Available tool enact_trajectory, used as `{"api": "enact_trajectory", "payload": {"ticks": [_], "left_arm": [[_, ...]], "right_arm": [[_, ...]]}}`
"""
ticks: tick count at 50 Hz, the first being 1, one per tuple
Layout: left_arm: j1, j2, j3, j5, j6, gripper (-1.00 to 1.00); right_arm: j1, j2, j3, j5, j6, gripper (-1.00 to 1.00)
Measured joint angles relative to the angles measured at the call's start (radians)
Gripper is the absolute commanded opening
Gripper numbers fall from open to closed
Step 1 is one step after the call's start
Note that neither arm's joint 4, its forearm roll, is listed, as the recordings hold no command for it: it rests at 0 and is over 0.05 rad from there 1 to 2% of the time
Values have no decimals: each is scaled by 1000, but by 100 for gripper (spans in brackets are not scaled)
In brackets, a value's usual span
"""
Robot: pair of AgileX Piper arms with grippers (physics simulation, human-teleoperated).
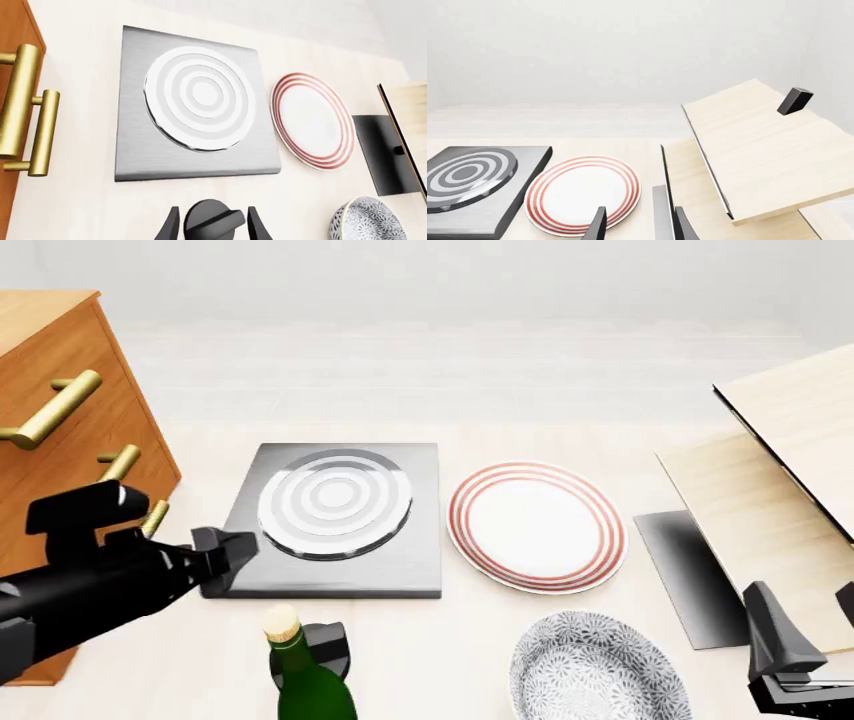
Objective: Turn on the stove.
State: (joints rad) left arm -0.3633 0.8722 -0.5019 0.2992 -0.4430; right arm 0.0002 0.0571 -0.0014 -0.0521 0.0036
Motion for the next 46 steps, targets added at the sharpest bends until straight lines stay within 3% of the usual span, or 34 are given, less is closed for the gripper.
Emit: {"api": "enact_trajectory", "payload": {"ticks": [31,46], "left_arm": [[16,-243,6,17,-1,100],[64,-432,52,-64,16,100]], "right_arm": [[0,0,0,0,0,100],[0,0,0,0,0,100]]}}
